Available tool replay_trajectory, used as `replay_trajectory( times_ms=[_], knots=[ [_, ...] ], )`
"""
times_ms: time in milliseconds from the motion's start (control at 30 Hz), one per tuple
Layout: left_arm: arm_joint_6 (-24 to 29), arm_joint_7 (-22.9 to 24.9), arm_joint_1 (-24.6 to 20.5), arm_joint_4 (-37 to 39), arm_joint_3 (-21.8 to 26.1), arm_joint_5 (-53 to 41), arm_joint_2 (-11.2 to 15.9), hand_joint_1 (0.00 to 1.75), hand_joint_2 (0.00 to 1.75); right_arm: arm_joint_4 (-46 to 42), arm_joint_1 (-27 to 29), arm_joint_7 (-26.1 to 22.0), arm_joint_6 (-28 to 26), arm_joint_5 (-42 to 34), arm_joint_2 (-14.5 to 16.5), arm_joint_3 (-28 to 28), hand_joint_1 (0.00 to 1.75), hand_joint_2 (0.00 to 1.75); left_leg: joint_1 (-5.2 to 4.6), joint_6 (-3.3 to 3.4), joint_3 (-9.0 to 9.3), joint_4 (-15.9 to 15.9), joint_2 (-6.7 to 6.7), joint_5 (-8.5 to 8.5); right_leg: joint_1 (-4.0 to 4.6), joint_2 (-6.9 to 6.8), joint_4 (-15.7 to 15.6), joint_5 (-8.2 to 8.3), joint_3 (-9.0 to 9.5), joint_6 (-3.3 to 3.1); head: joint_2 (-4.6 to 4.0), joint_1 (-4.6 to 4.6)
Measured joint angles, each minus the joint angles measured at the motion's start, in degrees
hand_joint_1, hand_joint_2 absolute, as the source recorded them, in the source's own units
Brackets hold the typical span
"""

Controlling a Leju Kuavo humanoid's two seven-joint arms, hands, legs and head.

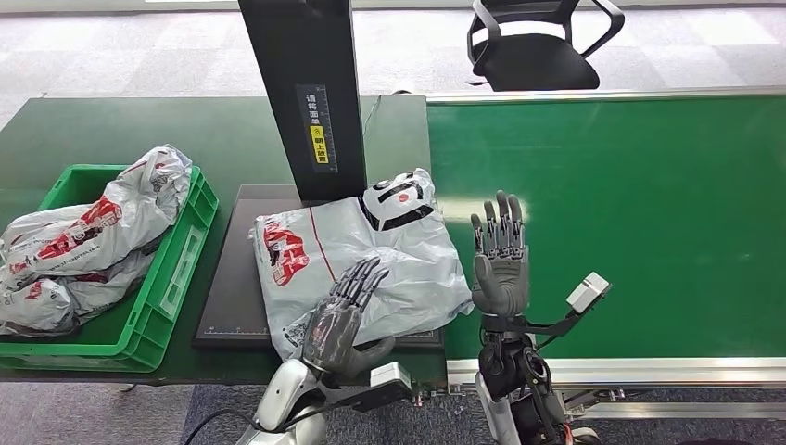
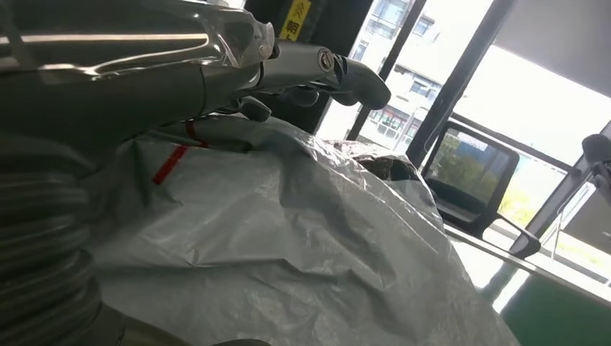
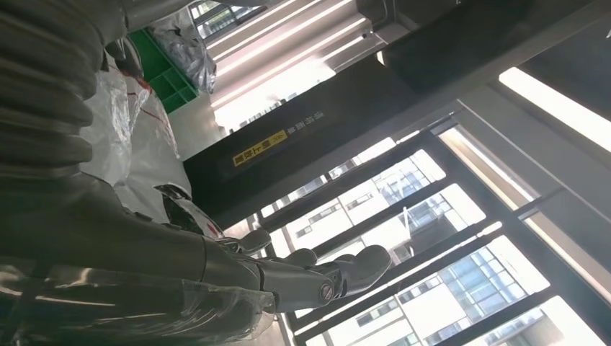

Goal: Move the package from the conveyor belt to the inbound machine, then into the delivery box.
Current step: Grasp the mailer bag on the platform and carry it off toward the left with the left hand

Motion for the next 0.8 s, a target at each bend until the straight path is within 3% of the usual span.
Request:
replay_trajectory(
  times_ms=[200, 800],
  knots=[
    [-2.1, 0.5, -9.1, 10.9, -0.7, -0.7, -1.5, 0.00, 1.75, 0.0, 1.1, 0.0, 0.0, 0.1, 0.0, -0.8, 0.00, 1.75, 0.00, 0.00, 0.00, 0.0, 0.01, 0.01, 0.00, 0.00, 0.0, 0.01, 0.01, 0.00, 0.00, 0.00],
    [-9.3, 2.3, -17.7, 22.1, -1.6, -0.2, -2.1, 0.00, 1.75, 0.0, 2.2, 0.1, 1.8, 0.0, -0.3, -2.4, 0.00, 1.75, 0.00, 0.00, -0.03, 0.0, 0.00, 0.03, 0.00, 0.00, 0.0, 0.01, 0.01, 0.00, 0.00, 0.01]
  ],
)
